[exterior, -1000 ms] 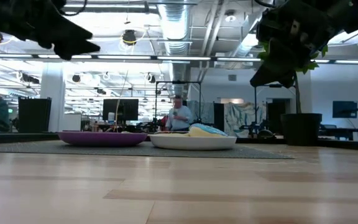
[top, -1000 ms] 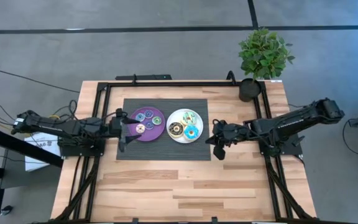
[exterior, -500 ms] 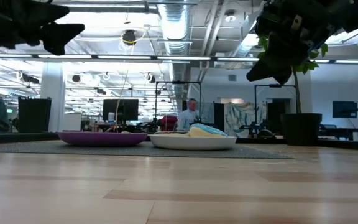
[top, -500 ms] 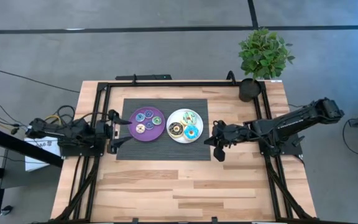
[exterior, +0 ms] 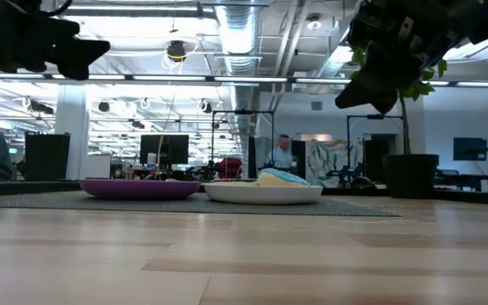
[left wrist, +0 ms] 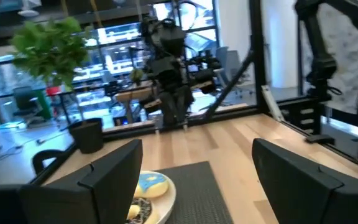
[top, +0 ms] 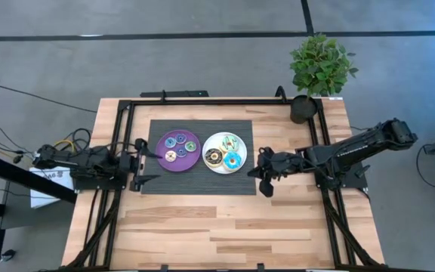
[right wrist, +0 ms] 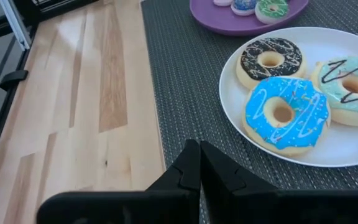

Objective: Pick & Place donuts
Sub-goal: Return to Home Position

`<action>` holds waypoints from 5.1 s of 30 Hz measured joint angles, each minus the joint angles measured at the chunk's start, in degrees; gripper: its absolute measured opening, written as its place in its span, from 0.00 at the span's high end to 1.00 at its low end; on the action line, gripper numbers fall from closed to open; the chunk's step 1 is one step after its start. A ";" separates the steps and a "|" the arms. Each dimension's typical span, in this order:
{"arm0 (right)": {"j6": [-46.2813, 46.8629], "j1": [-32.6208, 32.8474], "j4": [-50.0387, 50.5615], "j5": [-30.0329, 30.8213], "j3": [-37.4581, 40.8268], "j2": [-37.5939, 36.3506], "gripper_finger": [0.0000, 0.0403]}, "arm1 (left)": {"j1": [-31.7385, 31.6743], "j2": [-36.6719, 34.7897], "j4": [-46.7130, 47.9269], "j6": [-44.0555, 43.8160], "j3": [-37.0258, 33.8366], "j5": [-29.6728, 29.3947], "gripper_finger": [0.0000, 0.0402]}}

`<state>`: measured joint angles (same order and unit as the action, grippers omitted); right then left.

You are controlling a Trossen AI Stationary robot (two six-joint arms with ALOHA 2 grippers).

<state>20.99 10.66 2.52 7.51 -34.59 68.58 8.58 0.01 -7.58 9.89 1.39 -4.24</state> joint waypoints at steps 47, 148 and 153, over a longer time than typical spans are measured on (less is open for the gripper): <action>-7.36 -7.53 -28.10 -6.90 23.14 -17.37 1.00 | -13.86 0.81 5.55 -16.17 -0.85 3.86 0.26; -17.51 -10.03 -1.18 -4.50 33.16 -66.01 1.00 | -13.86 0.79 5.60 -16.17 -1.01 3.59 0.26; -17.51 -10.03 -1.19 -4.50 33.16 -66.01 1.00 | -13.88 0.77 5.60 -16.17 -1.01 3.60 0.26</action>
<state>3.49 0.62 1.33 3.01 -1.43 2.57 -5.30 0.78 -1.98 -6.28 0.38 -0.64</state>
